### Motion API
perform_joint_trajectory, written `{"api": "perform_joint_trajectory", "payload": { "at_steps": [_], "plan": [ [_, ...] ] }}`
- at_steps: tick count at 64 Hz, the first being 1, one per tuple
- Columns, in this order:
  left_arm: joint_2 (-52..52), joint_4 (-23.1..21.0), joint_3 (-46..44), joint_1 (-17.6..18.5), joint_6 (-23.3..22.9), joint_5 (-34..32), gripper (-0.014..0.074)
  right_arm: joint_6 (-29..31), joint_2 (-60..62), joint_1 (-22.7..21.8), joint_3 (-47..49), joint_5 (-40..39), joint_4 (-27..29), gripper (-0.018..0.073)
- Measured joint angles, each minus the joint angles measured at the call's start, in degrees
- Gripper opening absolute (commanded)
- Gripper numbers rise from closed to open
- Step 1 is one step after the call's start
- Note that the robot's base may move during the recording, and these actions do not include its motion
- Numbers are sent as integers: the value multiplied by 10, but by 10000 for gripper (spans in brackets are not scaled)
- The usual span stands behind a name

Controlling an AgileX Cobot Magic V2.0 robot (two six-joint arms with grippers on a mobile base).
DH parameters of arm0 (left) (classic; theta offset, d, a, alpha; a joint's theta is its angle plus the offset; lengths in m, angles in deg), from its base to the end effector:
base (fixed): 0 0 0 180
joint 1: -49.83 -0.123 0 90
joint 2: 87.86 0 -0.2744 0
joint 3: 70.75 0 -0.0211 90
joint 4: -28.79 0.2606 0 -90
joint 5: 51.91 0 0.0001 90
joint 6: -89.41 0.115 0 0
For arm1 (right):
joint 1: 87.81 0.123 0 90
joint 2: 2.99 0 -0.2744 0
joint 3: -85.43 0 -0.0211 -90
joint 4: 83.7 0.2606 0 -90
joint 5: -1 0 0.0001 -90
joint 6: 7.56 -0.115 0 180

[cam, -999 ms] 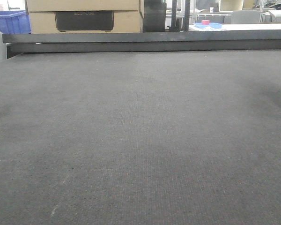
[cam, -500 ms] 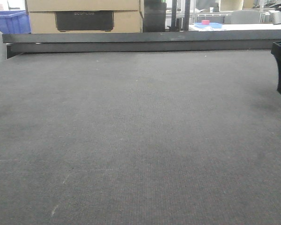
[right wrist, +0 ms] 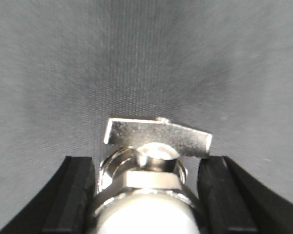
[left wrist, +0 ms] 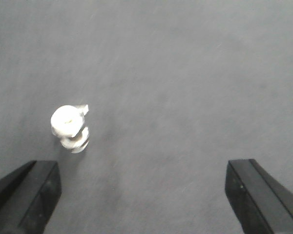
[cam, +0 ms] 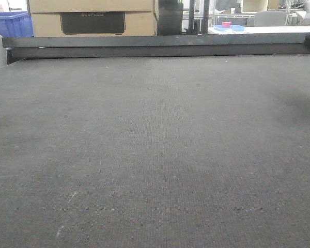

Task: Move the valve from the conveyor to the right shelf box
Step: 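Close the left and right grippers around each valve's body, then lift both held valves up off the conveyor surface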

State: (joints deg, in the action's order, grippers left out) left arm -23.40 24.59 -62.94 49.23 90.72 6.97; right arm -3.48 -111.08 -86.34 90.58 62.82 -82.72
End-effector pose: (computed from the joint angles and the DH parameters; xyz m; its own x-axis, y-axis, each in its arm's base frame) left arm 0.2100 -0.0050 0.3945 -0.6576 -0.0219 -0.7531 0.0269 0.9983 -0.0526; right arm 0.3739 0.0113 0.2351 -0.9607 -0.0878 -0.2633 -0.0904 0.9959 -0.0021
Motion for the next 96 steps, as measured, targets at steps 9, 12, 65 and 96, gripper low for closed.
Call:
{"api": "perform_joint_trajectory", "payload": {
  "at_steps": [9, 12, 65, 96],
  "plan": [
    [77, 0, -63, -44, 11, 75, 587, 0, 57, 0, -19, -14, 9, -155],
    [99, 0, -79, -57, 23, 93, 587, 0, 73, 0, -30, -20, 13, -155],
    [479, 1, -197, -110, 105, 42, 587, 0, 150, 0, -146, -78, 35, -155],
    [535, 1, -197, -110, 107, 28, 373, 1, 150, 0, -146, -79, 35, -155]
  ]
}}
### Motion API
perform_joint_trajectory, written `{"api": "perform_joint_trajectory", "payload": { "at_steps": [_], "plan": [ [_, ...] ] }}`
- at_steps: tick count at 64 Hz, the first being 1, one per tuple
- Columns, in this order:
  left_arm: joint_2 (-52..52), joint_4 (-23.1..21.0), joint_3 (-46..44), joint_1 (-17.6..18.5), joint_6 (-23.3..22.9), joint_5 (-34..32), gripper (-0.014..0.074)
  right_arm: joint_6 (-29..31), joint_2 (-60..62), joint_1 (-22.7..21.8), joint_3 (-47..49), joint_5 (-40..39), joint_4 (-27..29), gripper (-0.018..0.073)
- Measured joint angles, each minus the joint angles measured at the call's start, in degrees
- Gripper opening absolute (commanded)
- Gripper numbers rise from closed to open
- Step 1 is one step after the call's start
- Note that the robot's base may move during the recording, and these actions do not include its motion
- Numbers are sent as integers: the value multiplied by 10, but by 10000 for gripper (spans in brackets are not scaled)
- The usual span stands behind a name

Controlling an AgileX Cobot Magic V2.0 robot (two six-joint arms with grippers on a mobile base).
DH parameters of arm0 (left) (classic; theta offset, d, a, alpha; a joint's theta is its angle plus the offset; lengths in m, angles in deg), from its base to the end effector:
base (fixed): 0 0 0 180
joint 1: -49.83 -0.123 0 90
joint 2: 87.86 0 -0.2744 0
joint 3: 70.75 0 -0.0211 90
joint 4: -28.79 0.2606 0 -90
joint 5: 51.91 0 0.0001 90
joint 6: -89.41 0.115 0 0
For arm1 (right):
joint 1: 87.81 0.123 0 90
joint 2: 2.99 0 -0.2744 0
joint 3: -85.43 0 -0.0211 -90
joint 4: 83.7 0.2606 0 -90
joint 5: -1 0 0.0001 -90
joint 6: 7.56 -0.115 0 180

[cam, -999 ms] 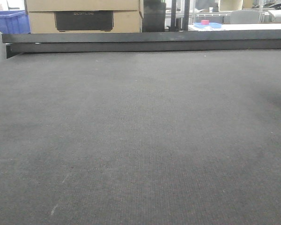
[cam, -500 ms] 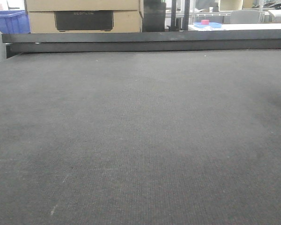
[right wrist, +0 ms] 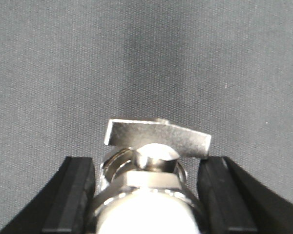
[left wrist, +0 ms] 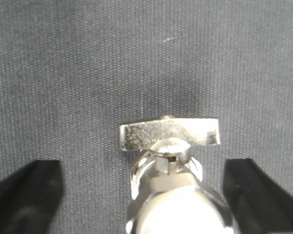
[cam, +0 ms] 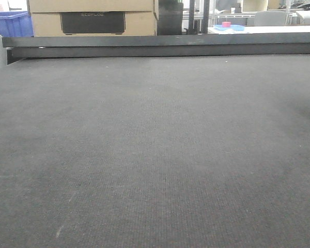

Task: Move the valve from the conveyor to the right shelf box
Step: 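Lift both held valves up off the conveyor surface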

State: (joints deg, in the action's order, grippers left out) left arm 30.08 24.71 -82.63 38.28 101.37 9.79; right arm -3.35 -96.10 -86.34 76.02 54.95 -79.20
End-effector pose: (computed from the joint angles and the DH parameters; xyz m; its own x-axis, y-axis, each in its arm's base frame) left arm 0.4023 0.0749 0.2014 -0.9752 -0.0220 -0.2204 -0.0173 0.9996 -0.0232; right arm 0.3195 0.0155 0.2559 -0.9142 -0.0506 -0.4020 -0.0759 0.9960 0.0472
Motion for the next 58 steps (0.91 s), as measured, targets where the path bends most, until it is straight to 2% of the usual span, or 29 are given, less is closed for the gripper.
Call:
{"api": "perform_joint_trajectory", "payload": {
  "at_steps": [5, 11, 13, 27, 41, 58],
  "plan": [
    [0, -2, -1, 0, 0, 7, 189, 0, 0, 0, 0, 0, 0, -155],
    [0, -3, -2, 0, 2, 24, -81, 0, 0, 0, 0, 0, 0, -155],
    [0, -3, -1, 0, 2, 28, -109, 0, 0, 0, 0, -1, 0, -155],
    [-6, 0, -1, 6, -18, 67, -111, 0, 0, 0, 0, -2, 0, -155],
    [-63, 32, 0, 53, -63, 69, -111, 0, 3, 0, 0, -2, 0, -155],
    [-173, 30, 0, 85, -87, 55, -111, 1, 52, 0, -1, -16, 0, -155]
  ]
}}
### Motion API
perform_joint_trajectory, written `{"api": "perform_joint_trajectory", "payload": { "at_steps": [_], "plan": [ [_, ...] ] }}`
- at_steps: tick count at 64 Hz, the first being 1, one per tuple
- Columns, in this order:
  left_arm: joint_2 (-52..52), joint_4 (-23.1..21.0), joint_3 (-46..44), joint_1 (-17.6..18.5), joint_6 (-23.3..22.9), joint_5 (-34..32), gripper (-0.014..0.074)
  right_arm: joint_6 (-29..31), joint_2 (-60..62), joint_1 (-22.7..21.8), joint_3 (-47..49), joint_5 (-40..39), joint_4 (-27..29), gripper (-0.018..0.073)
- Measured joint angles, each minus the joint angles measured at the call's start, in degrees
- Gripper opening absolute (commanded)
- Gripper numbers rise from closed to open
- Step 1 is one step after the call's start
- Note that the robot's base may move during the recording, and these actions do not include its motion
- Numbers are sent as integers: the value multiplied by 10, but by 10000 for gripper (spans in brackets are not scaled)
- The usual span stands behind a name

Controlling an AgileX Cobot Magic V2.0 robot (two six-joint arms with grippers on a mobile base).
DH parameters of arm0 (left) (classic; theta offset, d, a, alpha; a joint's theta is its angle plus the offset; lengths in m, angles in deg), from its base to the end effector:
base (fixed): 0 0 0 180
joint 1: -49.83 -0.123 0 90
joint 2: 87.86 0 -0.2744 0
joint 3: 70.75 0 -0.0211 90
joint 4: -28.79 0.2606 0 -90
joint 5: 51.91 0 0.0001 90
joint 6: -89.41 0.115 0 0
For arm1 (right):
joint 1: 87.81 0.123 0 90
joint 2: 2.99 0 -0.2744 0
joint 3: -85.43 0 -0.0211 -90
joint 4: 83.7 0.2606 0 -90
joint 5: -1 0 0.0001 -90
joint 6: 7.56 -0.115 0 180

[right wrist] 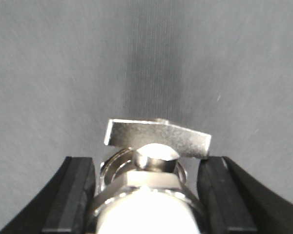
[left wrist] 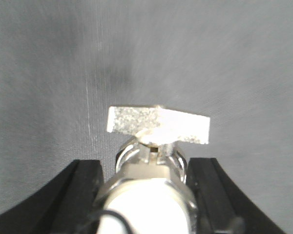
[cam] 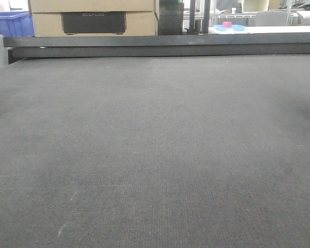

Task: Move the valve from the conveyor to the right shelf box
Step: 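Lift both held valves up off the conveyor surface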

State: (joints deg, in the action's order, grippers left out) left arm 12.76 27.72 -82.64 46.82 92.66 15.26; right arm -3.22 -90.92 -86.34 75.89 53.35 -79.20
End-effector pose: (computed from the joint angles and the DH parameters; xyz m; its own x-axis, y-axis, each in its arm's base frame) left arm 0.3571 0.0168 0.3146 -0.9127 0.0015 -0.4087 -0.0003 1.0000 0.0045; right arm 0.3087 0.0151 0.2851 -0.8615 -0.0498 -0.5053 -0.0808 0.9959 0.0397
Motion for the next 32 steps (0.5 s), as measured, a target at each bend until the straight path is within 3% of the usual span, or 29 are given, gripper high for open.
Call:
{"api": "perform_joint_trajectory", "payload": {
  "at_steps": [32],
  "plan": [
    [-213, 0, 0, 1, -4, -47, -111, 1, 123, 0, 96, -5, 2, -155]
  ]
}}
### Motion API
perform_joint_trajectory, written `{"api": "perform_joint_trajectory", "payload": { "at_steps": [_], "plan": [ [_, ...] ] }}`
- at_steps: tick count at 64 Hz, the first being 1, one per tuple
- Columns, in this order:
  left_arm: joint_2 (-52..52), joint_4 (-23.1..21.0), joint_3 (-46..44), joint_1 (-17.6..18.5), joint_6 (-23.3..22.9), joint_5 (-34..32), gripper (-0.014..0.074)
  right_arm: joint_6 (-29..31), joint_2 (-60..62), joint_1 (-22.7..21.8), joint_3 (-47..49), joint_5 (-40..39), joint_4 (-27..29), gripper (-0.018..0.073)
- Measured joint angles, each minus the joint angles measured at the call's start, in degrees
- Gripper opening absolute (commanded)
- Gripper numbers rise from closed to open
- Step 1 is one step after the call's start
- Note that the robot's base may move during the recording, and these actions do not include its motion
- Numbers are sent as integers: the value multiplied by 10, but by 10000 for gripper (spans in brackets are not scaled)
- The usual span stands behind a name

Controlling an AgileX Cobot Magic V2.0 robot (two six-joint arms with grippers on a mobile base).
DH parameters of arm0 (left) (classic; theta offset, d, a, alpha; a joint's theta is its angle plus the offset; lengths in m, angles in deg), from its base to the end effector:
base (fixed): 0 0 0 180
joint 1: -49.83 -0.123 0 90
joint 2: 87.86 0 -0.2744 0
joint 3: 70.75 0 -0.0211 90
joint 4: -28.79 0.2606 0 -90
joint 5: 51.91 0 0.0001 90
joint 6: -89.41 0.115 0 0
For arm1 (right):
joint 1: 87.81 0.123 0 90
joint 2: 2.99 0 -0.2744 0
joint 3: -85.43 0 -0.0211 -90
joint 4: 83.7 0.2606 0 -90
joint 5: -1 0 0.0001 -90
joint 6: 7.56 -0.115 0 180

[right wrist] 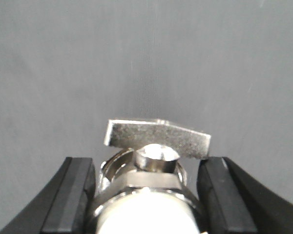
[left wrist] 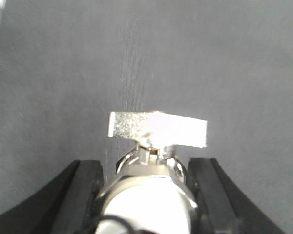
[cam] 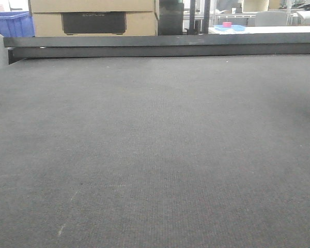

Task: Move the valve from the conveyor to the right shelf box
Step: 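Lift both held valves up off the conveyor surface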

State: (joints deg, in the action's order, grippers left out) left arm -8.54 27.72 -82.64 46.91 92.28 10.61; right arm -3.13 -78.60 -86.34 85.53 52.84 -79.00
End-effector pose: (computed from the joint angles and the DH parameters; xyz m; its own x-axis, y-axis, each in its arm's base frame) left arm 0.2695 0.0118 0.4382 -0.6423 0.0087 -0.7664 -0.0116 0.9997 0.0212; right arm 0.2698 0.0143 0.4049 -0.6029 -0.0420 -0.7967 -0.0929 0.9955 0.0178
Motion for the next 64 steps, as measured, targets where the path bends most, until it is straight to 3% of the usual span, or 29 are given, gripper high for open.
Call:
{"api": "perform_joint_trajectory", "payload": {
  "at_steps": [21, 64],
  "plan": [
    [-67, 0, 0, 0, -1, -32, -111, 0, 41, 0, 60, 2, 10, -155],
    [-68, 2, 0, 0, -1, -38, -111, 0, 42, 0, 65, 3, 13, -155]
  ]
}}
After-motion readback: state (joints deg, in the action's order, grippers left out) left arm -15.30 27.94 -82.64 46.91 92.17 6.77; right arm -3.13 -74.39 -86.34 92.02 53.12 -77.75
